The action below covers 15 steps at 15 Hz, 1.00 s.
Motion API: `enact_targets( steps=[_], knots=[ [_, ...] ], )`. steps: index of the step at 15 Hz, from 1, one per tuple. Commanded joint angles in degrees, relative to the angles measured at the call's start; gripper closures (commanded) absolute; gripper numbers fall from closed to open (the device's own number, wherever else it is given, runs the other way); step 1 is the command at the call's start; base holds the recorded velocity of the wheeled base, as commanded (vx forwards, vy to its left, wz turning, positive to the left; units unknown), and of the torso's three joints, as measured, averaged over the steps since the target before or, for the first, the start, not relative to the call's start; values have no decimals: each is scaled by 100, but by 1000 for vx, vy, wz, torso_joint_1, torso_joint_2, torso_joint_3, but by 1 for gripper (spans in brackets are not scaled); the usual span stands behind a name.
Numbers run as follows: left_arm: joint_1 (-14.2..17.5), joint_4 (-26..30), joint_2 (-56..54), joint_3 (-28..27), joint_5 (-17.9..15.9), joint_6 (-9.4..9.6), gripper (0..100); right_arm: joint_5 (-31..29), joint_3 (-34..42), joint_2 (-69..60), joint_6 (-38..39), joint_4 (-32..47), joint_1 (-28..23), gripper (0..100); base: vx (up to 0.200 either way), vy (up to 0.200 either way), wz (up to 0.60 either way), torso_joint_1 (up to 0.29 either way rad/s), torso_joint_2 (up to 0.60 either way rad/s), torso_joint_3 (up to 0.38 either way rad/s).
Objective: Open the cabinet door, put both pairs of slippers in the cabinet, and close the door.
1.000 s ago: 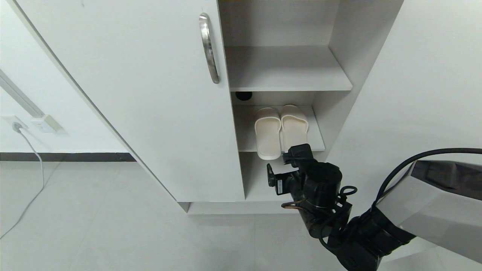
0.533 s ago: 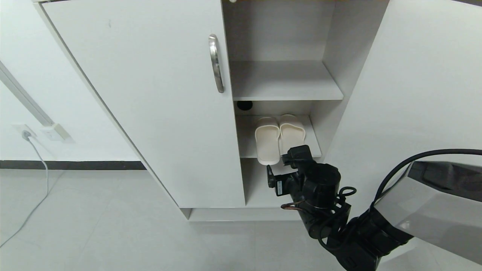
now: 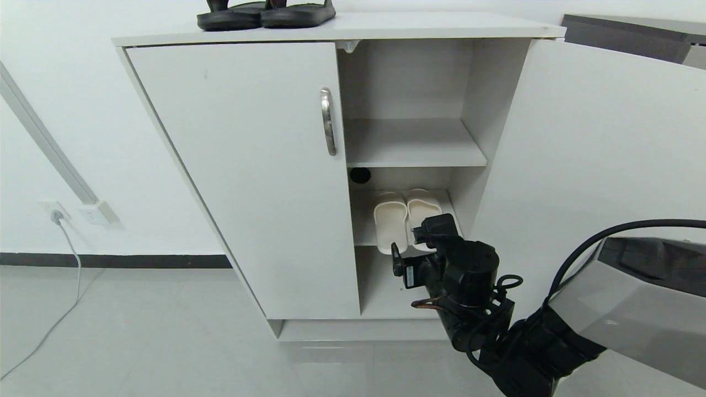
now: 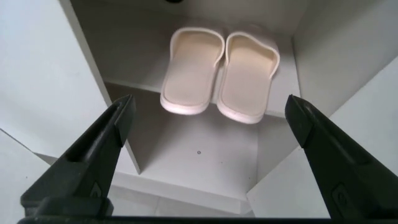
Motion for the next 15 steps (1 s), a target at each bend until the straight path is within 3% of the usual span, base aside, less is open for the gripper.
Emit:
enact_targets(
  steps=[1, 6, 9, 15],
  knots=[
    [0, 1, 5, 1, 4, 0, 100, -12, 46, -7, -1, 12, 2, 0, 0, 0, 0, -2, 2, 66],
    [0, 1, 5, 1, 4, 9, 100, 94, 231, -16, 8, -14, 2, 0, 0, 0, 0, 0, 0, 0],
    [0, 1, 5, 1, 13, -9, 100, 806, 635, -69, 8, -471, 20, 0, 0, 0, 0, 0, 0, 0],
    [0, 1, 5, 1, -5, 0, 100, 1060, 793, -60, -1, -761, 20, 0, 0, 33, 0, 1, 0, 1]
  ],
)
